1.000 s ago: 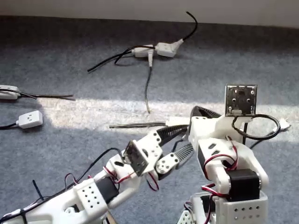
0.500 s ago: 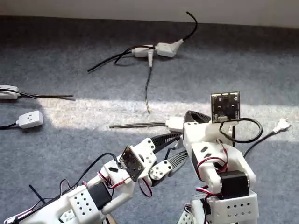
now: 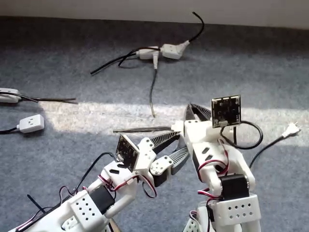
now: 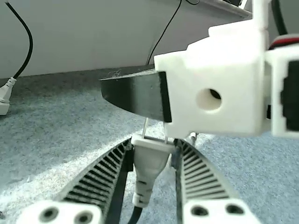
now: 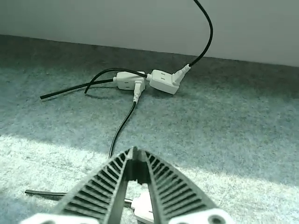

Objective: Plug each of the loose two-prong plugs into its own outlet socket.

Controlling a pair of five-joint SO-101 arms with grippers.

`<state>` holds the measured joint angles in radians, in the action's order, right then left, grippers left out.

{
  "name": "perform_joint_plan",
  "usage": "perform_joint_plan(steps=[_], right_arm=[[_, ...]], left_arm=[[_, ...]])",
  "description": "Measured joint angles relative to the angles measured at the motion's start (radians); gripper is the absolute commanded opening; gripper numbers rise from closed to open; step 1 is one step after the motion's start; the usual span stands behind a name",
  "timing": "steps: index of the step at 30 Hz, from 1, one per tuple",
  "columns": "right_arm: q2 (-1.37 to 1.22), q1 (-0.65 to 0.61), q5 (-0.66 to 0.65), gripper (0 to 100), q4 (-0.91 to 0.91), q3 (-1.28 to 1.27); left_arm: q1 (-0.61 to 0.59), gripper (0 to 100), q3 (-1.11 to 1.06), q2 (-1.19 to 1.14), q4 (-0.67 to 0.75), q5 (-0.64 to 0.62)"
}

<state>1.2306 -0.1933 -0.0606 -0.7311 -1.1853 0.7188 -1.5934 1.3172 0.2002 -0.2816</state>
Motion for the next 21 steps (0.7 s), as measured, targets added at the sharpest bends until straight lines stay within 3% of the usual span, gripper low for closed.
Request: perform_joint_plan(steps=[5,12,21], right_arm=[[0.000,0.071,0.000,0.7,0.054,-0.061],[0.002,0.075,-0.035,0.7,0.060,-0.109],[0.002,0.097,-0.037,0.7,0.000,-0.052]], left_arm=[[0.000,1,0.000,0.052,-0.029,-0.002],[0.000,1,0.017,0.221,-0.296,-0.002],[0.000,1,0.023,0.230,-0.321,-0.002]])
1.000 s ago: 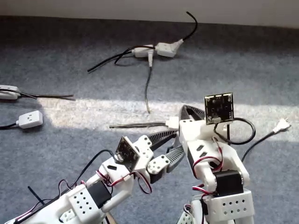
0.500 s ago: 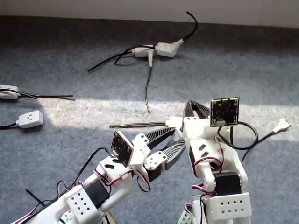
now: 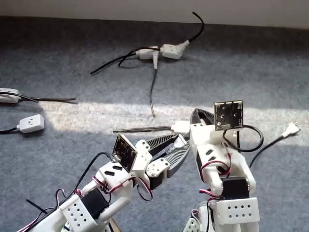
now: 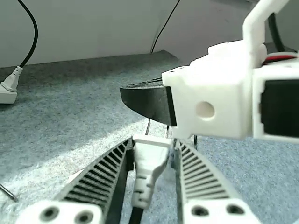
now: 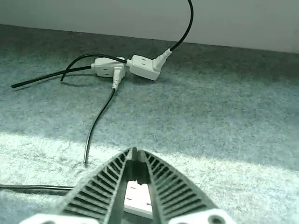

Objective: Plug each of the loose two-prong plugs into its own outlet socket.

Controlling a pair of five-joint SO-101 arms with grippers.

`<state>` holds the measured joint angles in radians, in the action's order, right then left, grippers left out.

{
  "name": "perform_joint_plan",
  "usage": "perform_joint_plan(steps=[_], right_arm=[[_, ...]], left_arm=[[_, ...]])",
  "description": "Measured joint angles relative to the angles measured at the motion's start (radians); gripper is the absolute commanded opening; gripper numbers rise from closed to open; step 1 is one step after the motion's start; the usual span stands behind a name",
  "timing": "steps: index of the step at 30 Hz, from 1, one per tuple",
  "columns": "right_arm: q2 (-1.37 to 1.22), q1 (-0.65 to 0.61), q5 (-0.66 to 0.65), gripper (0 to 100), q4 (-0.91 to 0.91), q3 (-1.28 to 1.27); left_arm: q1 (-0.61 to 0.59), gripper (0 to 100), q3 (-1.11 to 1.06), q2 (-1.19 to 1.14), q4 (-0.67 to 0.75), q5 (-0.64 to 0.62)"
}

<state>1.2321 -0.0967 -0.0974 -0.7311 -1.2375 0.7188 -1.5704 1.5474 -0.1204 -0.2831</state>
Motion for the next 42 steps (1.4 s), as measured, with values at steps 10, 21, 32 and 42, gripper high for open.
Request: perform_joint_plan(steps=[10,21,32,42], right_arm=[[-0.018,-0.017,0.018,0.7,-0.157,0.072],[-0.017,0.146,0.018,0.7,-0.186,0.129],[-0.017,0.404,0.078,0.9,-0.245,0.068],[-0.017,0.454,0.101,0.9,-0.153,-0.222]], left_arm=[[0.037,1,0.003,0.118,0.195,0.106],[0.104,1,-0.046,0.127,0.195,0.141],[0.097,1,0.140,-0.336,0.195,0.235],[-0.011,1,0.744,-1.100,-0.081,0.353]])
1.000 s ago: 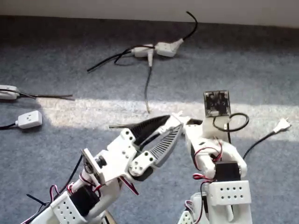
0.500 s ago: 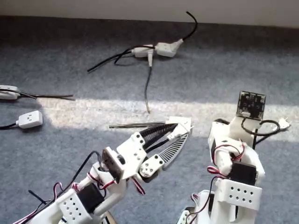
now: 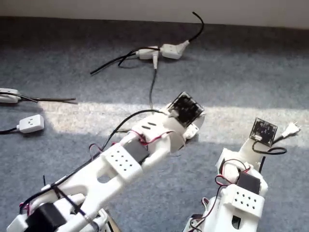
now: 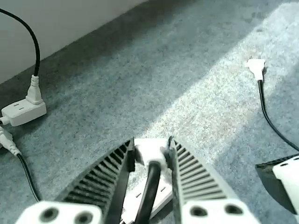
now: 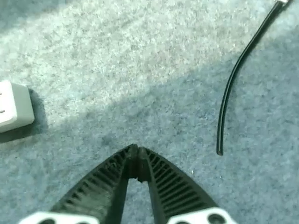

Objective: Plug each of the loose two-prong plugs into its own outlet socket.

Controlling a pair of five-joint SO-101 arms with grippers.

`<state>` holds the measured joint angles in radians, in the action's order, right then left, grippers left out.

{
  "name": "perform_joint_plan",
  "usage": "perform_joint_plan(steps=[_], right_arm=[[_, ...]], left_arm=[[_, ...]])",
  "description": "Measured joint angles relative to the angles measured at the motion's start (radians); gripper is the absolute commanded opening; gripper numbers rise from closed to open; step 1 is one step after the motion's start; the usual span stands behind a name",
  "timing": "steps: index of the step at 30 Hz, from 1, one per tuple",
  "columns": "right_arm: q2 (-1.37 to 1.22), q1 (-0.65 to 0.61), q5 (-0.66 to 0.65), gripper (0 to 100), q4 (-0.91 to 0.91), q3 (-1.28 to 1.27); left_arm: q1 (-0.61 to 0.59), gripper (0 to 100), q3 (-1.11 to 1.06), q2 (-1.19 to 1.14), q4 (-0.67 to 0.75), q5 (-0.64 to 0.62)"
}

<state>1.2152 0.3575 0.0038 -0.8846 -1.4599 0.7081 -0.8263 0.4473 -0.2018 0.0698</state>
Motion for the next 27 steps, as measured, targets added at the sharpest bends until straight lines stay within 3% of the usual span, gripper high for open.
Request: perform_joint_plan(steps=[6,14,19,27], right_arm=[[0.000,-0.002,0.000,0.9,0.049,-0.026],[0.000,-0.002,0.000,0.9,0.069,-0.026],[0.000,-0.002,0.000,0.9,0.069,-0.026],[0.000,-0.002,0.000,1.0,0.072,-0.026]], left_arm=[[0.008,1,0.298,-0.218,-0.269,0.129],[0.018,1,0.473,-0.292,-0.565,0.482],[0.032,1,0.494,-0.330,-0.713,0.514],[0.038,1,0.600,-0.470,-0.736,0.572]])
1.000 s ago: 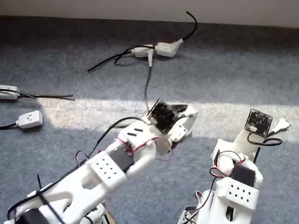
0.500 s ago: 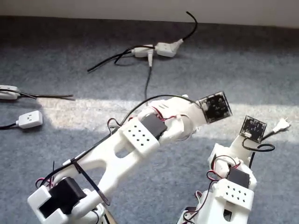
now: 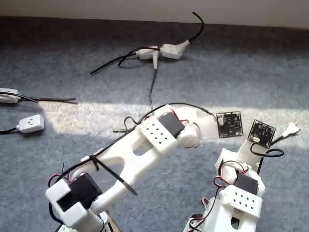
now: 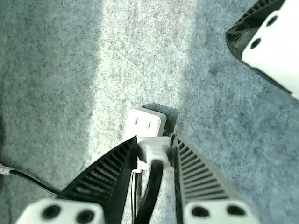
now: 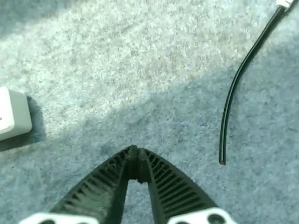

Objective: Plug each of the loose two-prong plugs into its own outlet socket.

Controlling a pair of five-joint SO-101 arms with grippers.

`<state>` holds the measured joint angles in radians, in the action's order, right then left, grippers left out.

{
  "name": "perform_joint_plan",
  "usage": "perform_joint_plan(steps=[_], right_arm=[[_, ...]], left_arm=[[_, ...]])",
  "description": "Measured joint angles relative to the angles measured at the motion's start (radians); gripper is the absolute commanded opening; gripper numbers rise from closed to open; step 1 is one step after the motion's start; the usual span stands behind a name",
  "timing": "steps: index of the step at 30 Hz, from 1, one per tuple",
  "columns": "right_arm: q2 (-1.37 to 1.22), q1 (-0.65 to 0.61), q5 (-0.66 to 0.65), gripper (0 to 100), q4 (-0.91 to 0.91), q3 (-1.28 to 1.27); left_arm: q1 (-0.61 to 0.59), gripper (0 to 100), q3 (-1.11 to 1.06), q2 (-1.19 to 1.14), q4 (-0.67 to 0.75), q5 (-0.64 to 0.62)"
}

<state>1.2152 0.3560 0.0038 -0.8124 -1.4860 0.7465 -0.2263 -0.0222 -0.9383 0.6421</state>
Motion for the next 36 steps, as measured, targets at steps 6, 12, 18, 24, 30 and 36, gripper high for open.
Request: perform_joint_plan(steps=[6,12,18,24,30,36], right_arm=[[0.000,0.000,0.000,1.0,0.000,0.000],[0.000,0.000,0.000,1.0,0.000,0.000],[0.000,0.000,0.000,1.0,0.000,0.000],[0.000,0.000,0.000,1.0,0.000,0.000],[0.000,0.000,0.000,1.0,0.000,0.000],[0.000,0.000,0.000,1.0,0.000,0.000]], left_arm=[[-0.029,1,0.170,-0.193,-0.005,0.012],[-0.034,1,0.259,-0.285,-0.014,0.037],[-0.037,1,0.281,-0.285,-0.066,0.038],[-0.089,1,0.281,-0.285,-0.078,0.069],[-0.109,1,0.292,-0.333,-0.077,0.095],[-0.086,1,0.298,-0.336,-0.077,0.095]])
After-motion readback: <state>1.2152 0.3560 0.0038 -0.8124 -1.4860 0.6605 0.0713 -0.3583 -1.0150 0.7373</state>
